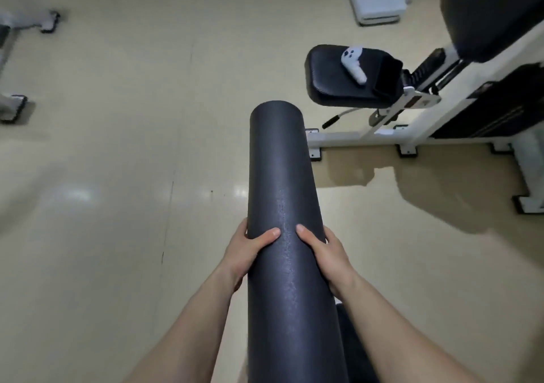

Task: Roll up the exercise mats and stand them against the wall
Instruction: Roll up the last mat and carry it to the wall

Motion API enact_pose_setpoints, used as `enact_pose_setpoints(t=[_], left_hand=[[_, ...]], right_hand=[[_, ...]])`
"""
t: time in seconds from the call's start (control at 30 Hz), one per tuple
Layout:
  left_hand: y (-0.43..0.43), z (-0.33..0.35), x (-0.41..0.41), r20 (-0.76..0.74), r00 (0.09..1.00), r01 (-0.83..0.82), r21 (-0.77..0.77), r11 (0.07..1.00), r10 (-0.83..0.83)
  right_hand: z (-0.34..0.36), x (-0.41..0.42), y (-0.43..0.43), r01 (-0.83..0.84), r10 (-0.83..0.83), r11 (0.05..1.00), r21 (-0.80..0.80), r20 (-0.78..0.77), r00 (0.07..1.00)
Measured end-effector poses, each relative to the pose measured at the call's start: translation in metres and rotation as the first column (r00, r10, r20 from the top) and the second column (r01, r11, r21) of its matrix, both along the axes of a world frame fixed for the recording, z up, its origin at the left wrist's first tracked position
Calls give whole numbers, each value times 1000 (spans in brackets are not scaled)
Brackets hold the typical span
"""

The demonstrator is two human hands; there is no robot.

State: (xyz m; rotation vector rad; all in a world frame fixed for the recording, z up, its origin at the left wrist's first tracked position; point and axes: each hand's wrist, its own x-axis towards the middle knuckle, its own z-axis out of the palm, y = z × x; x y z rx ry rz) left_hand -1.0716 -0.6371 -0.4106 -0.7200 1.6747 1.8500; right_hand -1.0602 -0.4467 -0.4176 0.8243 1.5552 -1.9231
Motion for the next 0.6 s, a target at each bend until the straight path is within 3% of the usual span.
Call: enact_pose_setpoints(t=[0.27, 0.6], left_hand=[[117, -32, 6, 76, 912, 405, -5, 914, -404], [375, -54, 1, 91, 579, 812, 20, 583, -810]], right_hand=[[-44, 80, 98, 368, -369, 929, 23, 86, 925], [-77, 149, 292, 784, -787, 617, 70, 90, 611]])
